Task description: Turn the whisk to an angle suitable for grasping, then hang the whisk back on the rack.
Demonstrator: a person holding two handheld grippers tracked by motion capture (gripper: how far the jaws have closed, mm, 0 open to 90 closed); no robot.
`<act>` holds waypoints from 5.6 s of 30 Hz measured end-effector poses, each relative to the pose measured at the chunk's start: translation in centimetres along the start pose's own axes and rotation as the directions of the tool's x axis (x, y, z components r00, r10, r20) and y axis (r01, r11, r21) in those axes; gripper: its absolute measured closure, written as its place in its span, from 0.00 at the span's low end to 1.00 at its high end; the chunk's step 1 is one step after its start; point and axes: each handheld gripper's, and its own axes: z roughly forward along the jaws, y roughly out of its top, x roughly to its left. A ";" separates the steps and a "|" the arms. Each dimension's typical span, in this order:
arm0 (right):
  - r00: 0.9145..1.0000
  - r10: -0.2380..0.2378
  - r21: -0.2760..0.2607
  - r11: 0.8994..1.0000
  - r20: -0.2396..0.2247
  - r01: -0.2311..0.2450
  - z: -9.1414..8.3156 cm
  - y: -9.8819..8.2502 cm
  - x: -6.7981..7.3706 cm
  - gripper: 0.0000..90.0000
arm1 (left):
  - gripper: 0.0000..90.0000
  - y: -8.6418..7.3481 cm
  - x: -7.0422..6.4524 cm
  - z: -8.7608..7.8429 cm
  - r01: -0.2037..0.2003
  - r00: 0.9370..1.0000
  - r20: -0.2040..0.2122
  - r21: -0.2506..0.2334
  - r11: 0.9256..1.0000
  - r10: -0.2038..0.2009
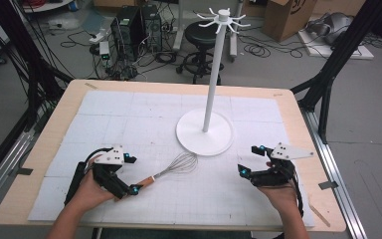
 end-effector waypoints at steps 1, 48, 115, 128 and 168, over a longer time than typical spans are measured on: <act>1.000 0.000 -0.001 1.000 0.000 0.000 0.0 0.0 0.0 0.13 | 0.02 0.0 -0.1 0.1 0.003 1.000 0.005 0.010 1.000 -0.003; 0.999 -0.009 -0.029 1.000 0.041 0.010 -1.1 0.4 -0.5 0.14 | 0.78 4.9 -1.5 5.6 -0.116 0.993 0.037 0.258 0.959 0.110; 0.999 -0.027 -0.024 0.999 0.020 0.027 -1.1 1.1 0.0 0.14 | 0.02 5.7 1.7 -3.5 0.036 0.999 -0.012 -0.258 0.965 -0.040; 0.999 -0.035 -0.007 0.999 -0.006 0.035 -0.5 1.4 0.2 0.14 | 0.02 5.3 1.9 -3.9 0.031 0.999 -0.024 -0.266 0.964 -0.039; 0.948 -0.184 0.277 0.926 -0.259 0.256 7.7 6.0 4.6 0.27 | 0.02 3.7 2.9 -5.8 0.039 0.997 -0.054 -0.351 0.936 -0.062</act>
